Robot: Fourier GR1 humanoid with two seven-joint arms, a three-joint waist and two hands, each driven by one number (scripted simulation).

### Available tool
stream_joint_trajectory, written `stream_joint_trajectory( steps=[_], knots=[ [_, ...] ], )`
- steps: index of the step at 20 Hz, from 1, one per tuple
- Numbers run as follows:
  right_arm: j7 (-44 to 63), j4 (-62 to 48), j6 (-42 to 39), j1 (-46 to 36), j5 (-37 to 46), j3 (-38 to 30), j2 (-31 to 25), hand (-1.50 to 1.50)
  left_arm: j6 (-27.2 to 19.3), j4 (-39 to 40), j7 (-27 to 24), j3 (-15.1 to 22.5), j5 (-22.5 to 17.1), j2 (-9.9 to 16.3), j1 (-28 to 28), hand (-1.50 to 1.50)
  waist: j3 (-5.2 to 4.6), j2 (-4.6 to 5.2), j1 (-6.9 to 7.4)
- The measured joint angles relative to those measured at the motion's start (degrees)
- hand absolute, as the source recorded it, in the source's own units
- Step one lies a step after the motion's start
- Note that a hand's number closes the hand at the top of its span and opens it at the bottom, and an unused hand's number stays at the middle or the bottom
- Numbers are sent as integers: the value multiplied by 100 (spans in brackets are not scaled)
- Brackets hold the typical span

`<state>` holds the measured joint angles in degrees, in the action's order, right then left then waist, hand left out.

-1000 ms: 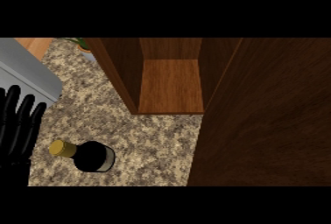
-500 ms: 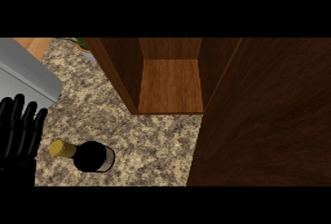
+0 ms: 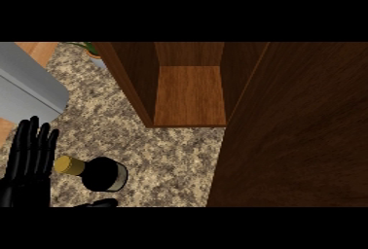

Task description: Pick up the wine, place it into the cabinet and close the cabinet

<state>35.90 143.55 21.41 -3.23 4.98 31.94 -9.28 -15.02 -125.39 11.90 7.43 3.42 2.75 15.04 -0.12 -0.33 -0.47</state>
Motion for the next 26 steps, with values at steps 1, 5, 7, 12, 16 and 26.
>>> stream_joint_trajectory(
  steps=[1, 5, 7, 12, 16, 26],
  knots=[
    [1, 3, 34, 3, 10, 35, -33, -150, -7, 97, -148, 13, 6, -44, 84, -150, 0, -2, -4],
    [51, 18, 191, -27, 53, 170, -147, -150, 135, 166, -587, -209, -211, 6, 346, -150, 14, -18, -7],
    [94, 15, 265, -92, 73, 218, -202, -150, 188, 314, -904, -310, -267, 3, 402, -150, 26, -30, -16],
    [181, 11, 354, -277, 74, 85, -367, -150, 291, 604, -1638, -417, -362, -71, 535, -150, 60, -50, -28],
    [126, -6, 392, -319, 57, 73, -495, -150, 409, 872, -2022, -636, -520, -30, 494, -150, 85, -61, -60],
    [-157, -60, 560, -326, -7, 181, -633, -150, 685, 1560, -2738, -1153, -845, 114, 448, -150, 116, -74, -122]
  ],
)
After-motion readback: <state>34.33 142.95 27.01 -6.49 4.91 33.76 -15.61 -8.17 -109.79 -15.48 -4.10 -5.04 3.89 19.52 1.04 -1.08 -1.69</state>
